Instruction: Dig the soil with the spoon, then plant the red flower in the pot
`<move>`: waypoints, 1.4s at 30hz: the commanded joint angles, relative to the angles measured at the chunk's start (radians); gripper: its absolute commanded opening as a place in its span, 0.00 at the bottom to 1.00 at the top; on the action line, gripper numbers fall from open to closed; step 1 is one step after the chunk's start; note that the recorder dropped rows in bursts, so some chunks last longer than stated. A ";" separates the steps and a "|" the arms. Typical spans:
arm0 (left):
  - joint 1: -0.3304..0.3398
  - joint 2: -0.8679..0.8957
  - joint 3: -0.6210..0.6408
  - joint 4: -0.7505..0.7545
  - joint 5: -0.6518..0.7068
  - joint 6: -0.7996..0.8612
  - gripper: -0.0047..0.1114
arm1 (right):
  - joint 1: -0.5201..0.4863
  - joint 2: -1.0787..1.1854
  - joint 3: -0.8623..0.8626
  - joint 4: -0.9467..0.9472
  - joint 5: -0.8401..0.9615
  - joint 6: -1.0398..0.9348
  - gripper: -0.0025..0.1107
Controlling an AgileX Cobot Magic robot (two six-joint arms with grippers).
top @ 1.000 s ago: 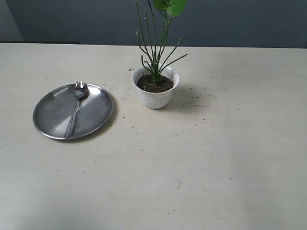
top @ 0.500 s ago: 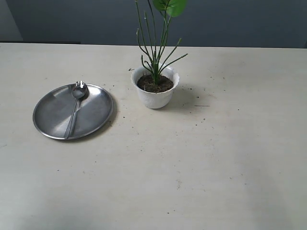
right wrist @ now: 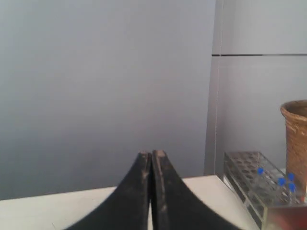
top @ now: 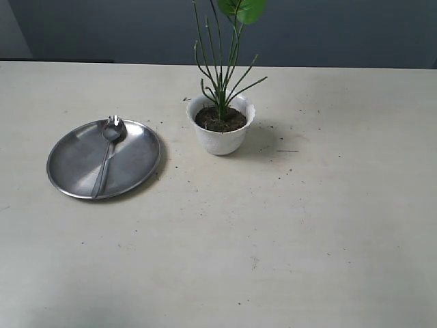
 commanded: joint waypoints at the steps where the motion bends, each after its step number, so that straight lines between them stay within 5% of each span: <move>1: -0.002 -0.005 0.005 -0.004 -0.006 -0.001 0.04 | -0.006 -0.005 0.005 0.060 0.145 -0.058 0.02; 6: -0.002 -0.005 0.005 -0.004 -0.006 -0.001 0.04 | -0.006 -0.005 0.005 0.135 0.223 -0.131 0.02; 15: -0.002 -0.005 0.005 -0.004 -0.006 -0.001 0.04 | -0.006 -0.005 0.155 0.600 0.086 -0.650 0.02; 26: -0.002 -0.005 0.005 -0.004 -0.006 -0.001 0.04 | -0.006 -0.094 0.302 0.664 0.005 -0.771 0.02; 42: -0.002 -0.005 0.005 -0.004 -0.006 -0.001 0.04 | -0.006 -0.196 0.320 0.700 0.169 -0.855 0.02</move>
